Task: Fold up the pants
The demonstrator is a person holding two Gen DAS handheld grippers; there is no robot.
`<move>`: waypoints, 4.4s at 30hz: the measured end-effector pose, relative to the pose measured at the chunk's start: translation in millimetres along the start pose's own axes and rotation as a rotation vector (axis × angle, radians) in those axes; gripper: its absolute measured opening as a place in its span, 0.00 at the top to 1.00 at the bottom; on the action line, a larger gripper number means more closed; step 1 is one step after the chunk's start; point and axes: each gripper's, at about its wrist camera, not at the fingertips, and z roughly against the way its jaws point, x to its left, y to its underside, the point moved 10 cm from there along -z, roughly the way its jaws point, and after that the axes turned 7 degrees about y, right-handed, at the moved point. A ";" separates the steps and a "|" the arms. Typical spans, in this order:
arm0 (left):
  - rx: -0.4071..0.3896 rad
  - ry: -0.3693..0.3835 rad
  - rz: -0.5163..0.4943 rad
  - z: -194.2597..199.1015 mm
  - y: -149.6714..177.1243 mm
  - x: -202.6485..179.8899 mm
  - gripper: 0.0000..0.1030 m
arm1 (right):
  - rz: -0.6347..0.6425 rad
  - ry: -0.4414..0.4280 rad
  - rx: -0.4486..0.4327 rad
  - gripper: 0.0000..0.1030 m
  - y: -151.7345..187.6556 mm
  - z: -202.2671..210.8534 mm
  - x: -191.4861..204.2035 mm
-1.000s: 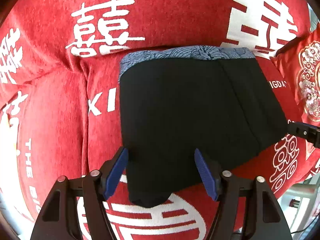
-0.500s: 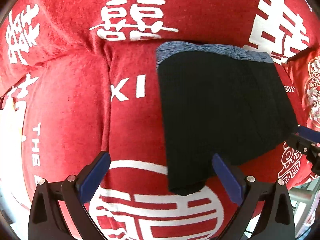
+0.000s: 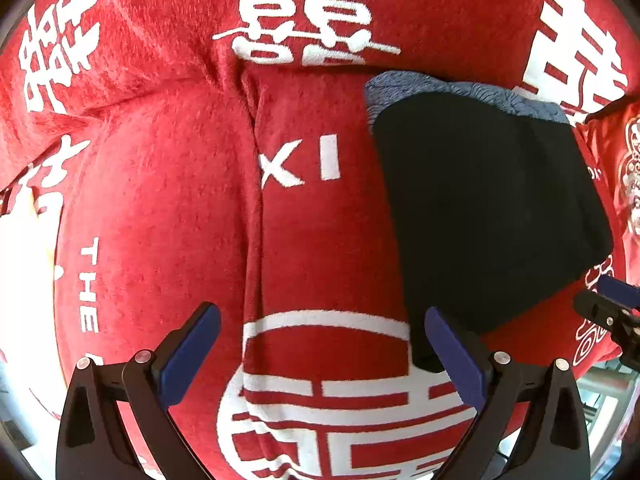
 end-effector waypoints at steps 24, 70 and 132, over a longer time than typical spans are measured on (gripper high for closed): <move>0.008 -0.036 0.047 -9.9 -34.1 -39.4 0.01 | -0.068 -0.037 -0.053 0.26 -28.5 3.9 -79.5; 0.106 0.507 0.203 -76.8 -87.8 -53.6 0.01 | -0.039 -0.734 0.174 0.18 -95.0 -74.7 -118.6; -0.005 -0.013 -0.091 73.0 53.6 -32.6 0.00 | -0.127 -0.133 0.090 0.21 80.4 31.8 -78.3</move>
